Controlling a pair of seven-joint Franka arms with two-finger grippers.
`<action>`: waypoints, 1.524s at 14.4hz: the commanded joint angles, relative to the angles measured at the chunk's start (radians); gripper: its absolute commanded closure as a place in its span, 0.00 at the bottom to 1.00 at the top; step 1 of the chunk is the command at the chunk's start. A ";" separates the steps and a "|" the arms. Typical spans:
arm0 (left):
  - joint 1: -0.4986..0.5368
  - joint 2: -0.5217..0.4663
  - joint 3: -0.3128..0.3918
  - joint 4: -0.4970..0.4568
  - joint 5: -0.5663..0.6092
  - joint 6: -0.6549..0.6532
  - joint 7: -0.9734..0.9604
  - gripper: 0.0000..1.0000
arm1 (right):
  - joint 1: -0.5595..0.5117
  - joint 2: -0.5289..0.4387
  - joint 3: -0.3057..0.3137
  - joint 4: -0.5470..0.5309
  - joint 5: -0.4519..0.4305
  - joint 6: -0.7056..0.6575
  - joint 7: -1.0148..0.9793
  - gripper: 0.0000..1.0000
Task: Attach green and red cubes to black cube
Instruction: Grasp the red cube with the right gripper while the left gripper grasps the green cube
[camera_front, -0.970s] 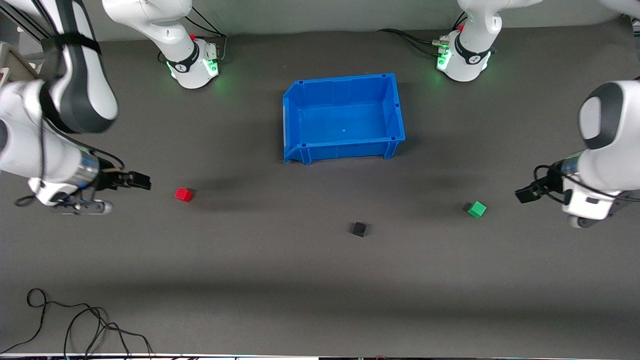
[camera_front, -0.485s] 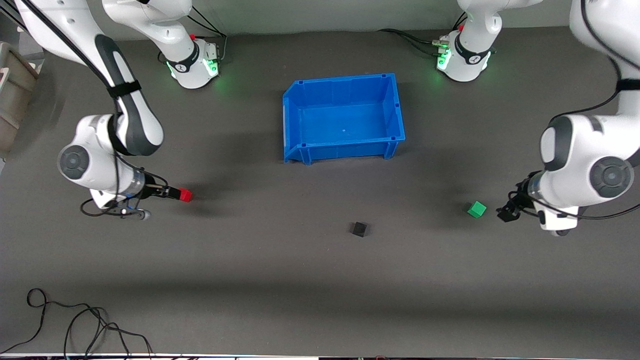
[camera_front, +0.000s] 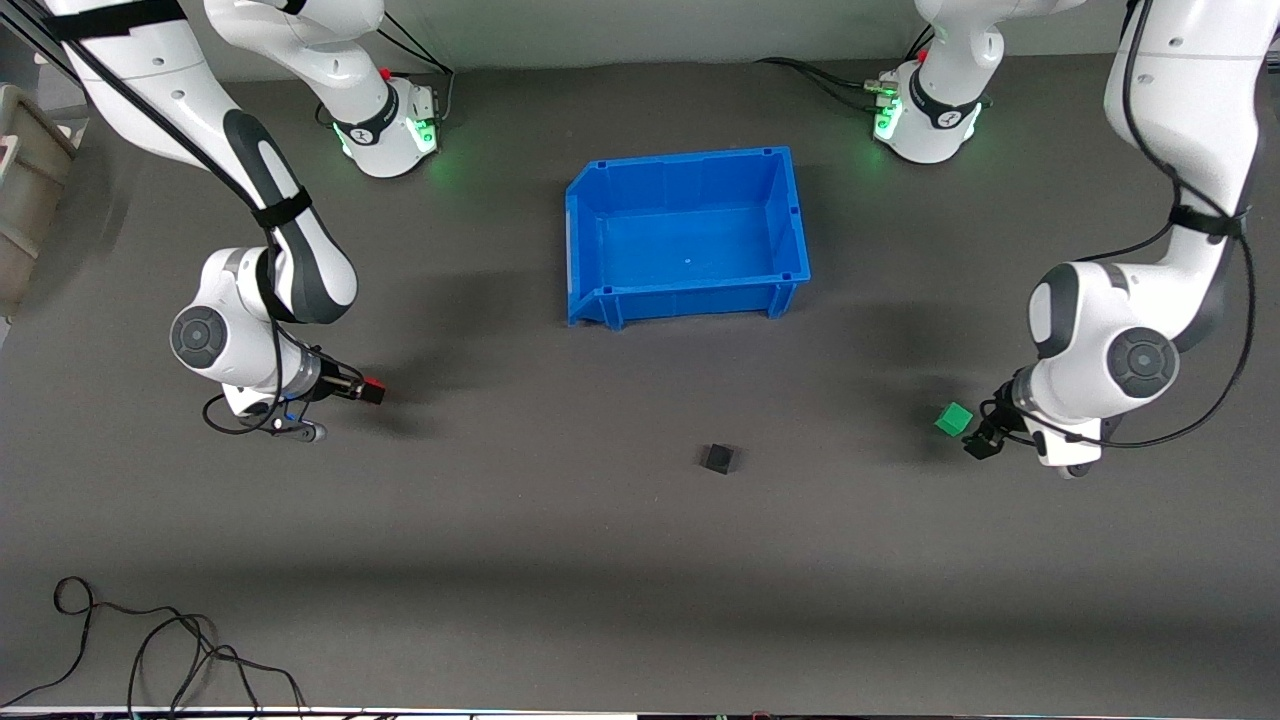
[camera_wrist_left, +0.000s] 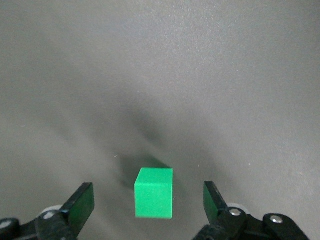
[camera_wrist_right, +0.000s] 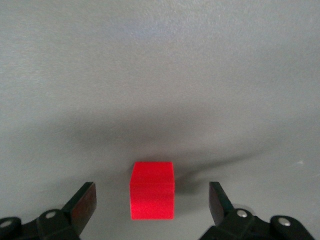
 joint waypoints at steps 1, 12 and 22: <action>-0.007 0.032 -0.001 -0.031 0.005 0.084 -0.052 0.13 | 0.012 0.041 -0.002 -0.003 0.018 0.049 0.031 0.00; -0.006 0.003 -0.001 -0.088 0.007 0.110 -0.059 0.91 | 0.011 0.072 -0.002 -0.003 0.048 0.076 0.031 0.38; -0.102 0.004 -0.029 0.285 -0.016 -0.335 -0.333 1.00 | 0.012 0.063 -0.003 0.000 0.205 0.067 0.031 1.00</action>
